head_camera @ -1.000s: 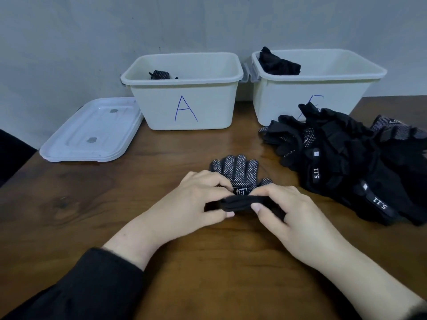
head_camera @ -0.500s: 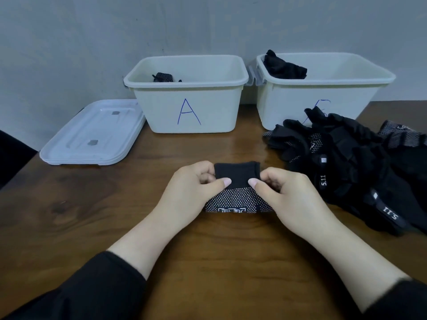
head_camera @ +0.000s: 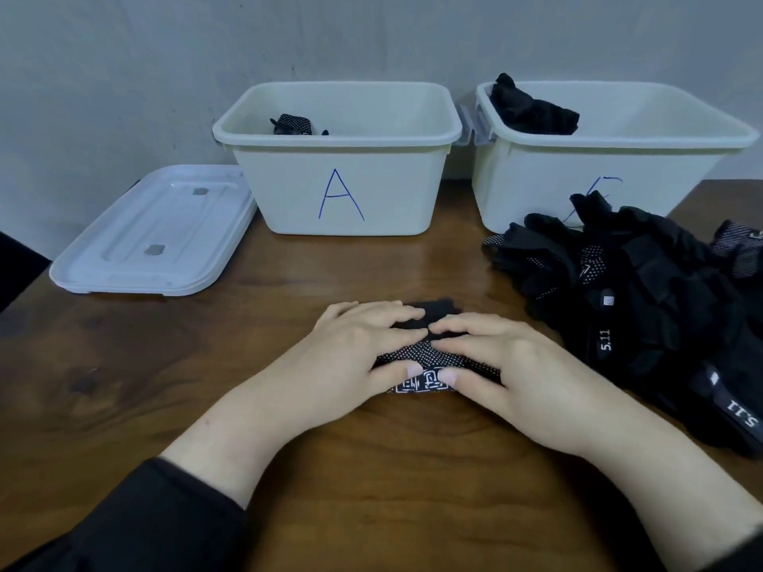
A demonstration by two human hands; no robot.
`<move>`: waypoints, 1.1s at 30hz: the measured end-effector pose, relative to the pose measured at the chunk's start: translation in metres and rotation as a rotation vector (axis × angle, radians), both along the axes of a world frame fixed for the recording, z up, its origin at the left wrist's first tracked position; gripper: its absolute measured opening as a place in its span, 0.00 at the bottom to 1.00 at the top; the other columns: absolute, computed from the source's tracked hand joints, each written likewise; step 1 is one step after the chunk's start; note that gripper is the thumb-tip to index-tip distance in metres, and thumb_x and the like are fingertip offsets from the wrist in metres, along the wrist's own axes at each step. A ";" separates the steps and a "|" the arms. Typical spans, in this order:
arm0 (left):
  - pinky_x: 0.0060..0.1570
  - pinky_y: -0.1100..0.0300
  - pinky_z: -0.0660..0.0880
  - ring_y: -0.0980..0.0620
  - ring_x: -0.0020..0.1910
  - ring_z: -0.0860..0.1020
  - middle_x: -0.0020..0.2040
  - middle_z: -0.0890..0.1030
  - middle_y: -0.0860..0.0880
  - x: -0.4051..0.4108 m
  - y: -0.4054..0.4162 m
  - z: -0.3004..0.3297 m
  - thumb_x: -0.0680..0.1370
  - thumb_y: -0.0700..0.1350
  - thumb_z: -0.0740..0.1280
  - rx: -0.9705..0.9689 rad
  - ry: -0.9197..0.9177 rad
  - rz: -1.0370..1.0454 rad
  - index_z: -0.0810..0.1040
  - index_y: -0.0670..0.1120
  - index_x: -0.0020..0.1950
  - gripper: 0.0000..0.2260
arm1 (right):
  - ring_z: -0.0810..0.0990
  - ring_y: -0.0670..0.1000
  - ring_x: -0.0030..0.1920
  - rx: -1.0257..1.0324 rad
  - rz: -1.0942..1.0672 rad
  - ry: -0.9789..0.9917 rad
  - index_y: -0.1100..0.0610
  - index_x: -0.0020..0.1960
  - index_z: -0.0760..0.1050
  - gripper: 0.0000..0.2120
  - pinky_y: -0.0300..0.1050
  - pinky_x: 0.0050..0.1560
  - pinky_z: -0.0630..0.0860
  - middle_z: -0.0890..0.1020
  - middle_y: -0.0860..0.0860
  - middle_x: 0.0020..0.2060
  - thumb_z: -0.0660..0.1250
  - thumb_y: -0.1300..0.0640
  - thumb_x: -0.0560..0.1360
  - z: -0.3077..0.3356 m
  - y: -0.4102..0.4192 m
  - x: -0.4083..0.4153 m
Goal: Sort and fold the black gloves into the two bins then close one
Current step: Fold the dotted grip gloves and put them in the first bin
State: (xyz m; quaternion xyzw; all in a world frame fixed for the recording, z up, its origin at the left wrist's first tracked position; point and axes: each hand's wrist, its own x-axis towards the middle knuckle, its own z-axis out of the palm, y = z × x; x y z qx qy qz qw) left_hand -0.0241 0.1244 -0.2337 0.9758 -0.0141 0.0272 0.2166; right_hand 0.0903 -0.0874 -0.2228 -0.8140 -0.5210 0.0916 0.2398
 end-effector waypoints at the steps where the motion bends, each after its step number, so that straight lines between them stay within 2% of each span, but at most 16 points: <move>1: 0.78 0.56 0.45 0.66 0.78 0.52 0.79 0.60 0.64 0.000 0.002 0.000 0.81 0.59 0.63 0.002 0.033 0.005 0.69 0.59 0.76 0.23 | 0.63 0.35 0.74 -0.055 0.009 0.030 0.43 0.70 0.75 0.27 0.43 0.78 0.56 0.69 0.31 0.71 0.55 0.33 0.77 0.000 -0.003 0.002; 3: 0.79 0.56 0.41 0.67 0.79 0.48 0.80 0.55 0.65 0.001 0.004 0.001 0.81 0.61 0.61 0.000 0.074 0.006 0.65 0.61 0.77 0.24 | 0.60 0.33 0.74 -0.072 0.013 0.027 0.41 0.70 0.75 0.27 0.41 0.79 0.52 0.68 0.30 0.71 0.55 0.33 0.76 -0.001 -0.005 0.005; 7: 0.79 0.53 0.38 0.66 0.79 0.43 0.80 0.50 0.66 0.002 0.003 0.002 0.82 0.61 0.58 0.032 0.128 -0.024 0.62 0.65 0.77 0.23 | 0.74 0.37 0.64 0.148 -0.159 0.086 0.47 0.54 0.84 0.14 0.35 0.67 0.67 0.76 0.33 0.60 0.62 0.44 0.80 -0.005 0.007 0.003; 9: 0.79 0.53 0.37 0.66 0.79 0.42 0.81 0.50 0.66 0.003 0.003 0.002 0.83 0.60 0.58 0.038 0.126 -0.051 0.62 0.66 0.77 0.21 | 0.74 0.36 0.62 0.180 -0.250 0.077 0.47 0.58 0.81 0.10 0.30 0.63 0.67 0.77 0.35 0.59 0.67 0.48 0.79 -0.005 0.015 0.003; 10: 0.79 0.53 0.38 0.66 0.79 0.43 0.81 0.51 0.66 0.003 0.003 0.001 0.83 0.60 0.59 0.021 0.112 -0.058 0.64 0.67 0.76 0.21 | 0.73 0.36 0.63 0.144 -0.264 0.068 0.46 0.65 0.78 0.15 0.29 0.63 0.66 0.76 0.35 0.61 0.69 0.49 0.79 -0.003 0.019 0.003; 13: 0.79 0.50 0.51 0.64 0.77 0.57 0.76 0.66 0.64 0.003 0.006 0.001 0.78 0.59 0.70 -0.159 -0.003 0.010 0.75 0.65 0.68 0.19 | 0.69 0.43 0.69 -0.013 -0.247 0.052 0.47 0.75 0.69 0.27 0.41 0.71 0.65 0.75 0.42 0.68 0.71 0.47 0.78 0.007 0.027 0.004; 15: 0.72 0.52 0.66 0.63 0.69 0.69 0.66 0.74 0.66 0.002 0.009 0.003 0.74 0.60 0.74 -0.266 -0.076 0.123 0.77 0.63 0.61 0.17 | 0.70 0.47 0.69 -0.122 -0.238 0.033 0.47 0.76 0.69 0.28 0.49 0.71 0.67 0.76 0.44 0.67 0.71 0.46 0.77 0.017 0.032 0.004; 16: 0.68 0.55 0.70 0.63 0.65 0.72 0.62 0.76 0.65 0.001 0.009 0.004 0.73 0.60 0.74 -0.279 -0.092 0.167 0.76 0.61 0.59 0.17 | 0.71 0.48 0.67 -0.168 -0.237 0.039 0.47 0.75 0.69 0.28 0.50 0.69 0.69 0.76 0.45 0.65 0.71 0.46 0.77 0.021 0.034 0.004; 18: 0.63 0.62 0.71 0.64 0.61 0.74 0.58 0.76 0.65 0.000 0.008 0.005 0.73 0.58 0.74 -0.256 -0.104 0.208 0.76 0.60 0.61 0.18 | 0.77 0.48 0.59 -0.221 -0.233 0.102 0.47 0.71 0.73 0.23 0.45 0.59 0.75 0.79 0.45 0.60 0.71 0.48 0.77 0.028 0.039 0.005; 19: 0.62 0.65 0.70 0.64 0.61 0.74 0.58 0.77 0.64 0.000 0.007 0.006 0.74 0.58 0.73 -0.250 -0.113 0.220 0.77 0.59 0.62 0.18 | 0.79 0.47 0.51 -0.225 -0.228 0.140 0.47 0.67 0.76 0.19 0.42 0.50 0.76 0.81 0.46 0.55 0.71 0.49 0.77 0.029 0.042 0.005; 21: 0.60 0.71 0.68 0.66 0.62 0.74 0.59 0.77 0.64 0.000 0.007 0.007 0.76 0.57 0.71 -0.264 -0.131 0.250 0.77 0.57 0.65 0.18 | 0.76 0.43 0.37 -0.223 -0.224 0.172 0.50 0.60 0.78 0.13 0.37 0.33 0.70 0.81 0.45 0.45 0.70 0.52 0.76 0.028 0.045 0.003; 24: 0.60 0.72 0.69 0.66 0.60 0.76 0.58 0.79 0.63 0.000 0.007 0.008 0.78 0.56 0.69 -0.334 -0.173 0.332 0.78 0.57 0.65 0.16 | 0.75 0.43 0.33 -0.146 -0.262 0.149 0.49 0.51 0.78 0.05 0.35 0.29 0.66 0.80 0.46 0.38 0.69 0.51 0.75 0.024 0.043 0.001; 27: 0.61 0.63 0.75 0.63 0.56 0.80 0.53 0.83 0.60 0.002 0.003 0.009 0.79 0.53 0.69 -0.593 -0.290 0.486 0.80 0.56 0.62 0.11 | 0.79 0.44 0.36 0.091 -0.357 0.345 0.49 0.45 0.78 0.02 0.36 0.35 0.73 0.82 0.48 0.37 0.71 0.52 0.75 0.019 0.037 0.006; 29: 0.59 0.56 0.79 0.58 0.53 0.83 0.50 0.85 0.56 0.002 -0.005 0.011 0.80 0.54 0.68 -0.839 -0.360 0.576 0.80 0.55 0.60 0.09 | 0.85 0.49 0.45 0.297 -0.424 0.654 0.52 0.48 0.81 0.02 0.50 0.49 0.82 0.85 0.50 0.42 0.72 0.55 0.75 0.017 0.036 0.009; 31: 0.59 0.51 0.80 0.54 0.53 0.85 0.51 0.86 0.51 0.004 -0.014 0.011 0.78 0.55 0.69 -1.112 -0.342 0.608 0.80 0.52 0.59 0.12 | 0.85 0.55 0.53 0.477 -0.459 0.875 0.54 0.53 0.81 0.06 0.63 0.59 0.80 0.86 0.54 0.48 0.72 0.59 0.76 0.014 0.038 0.008; 33: 0.64 0.49 0.77 0.52 0.58 0.83 0.56 0.86 0.49 0.005 -0.018 0.009 0.75 0.55 0.70 -1.319 -0.269 0.577 0.79 0.48 0.64 0.20 | 0.84 0.58 0.57 0.599 -0.457 1.009 0.58 0.56 0.80 0.08 0.65 0.63 0.77 0.86 0.57 0.52 0.71 0.62 0.78 0.013 0.044 0.003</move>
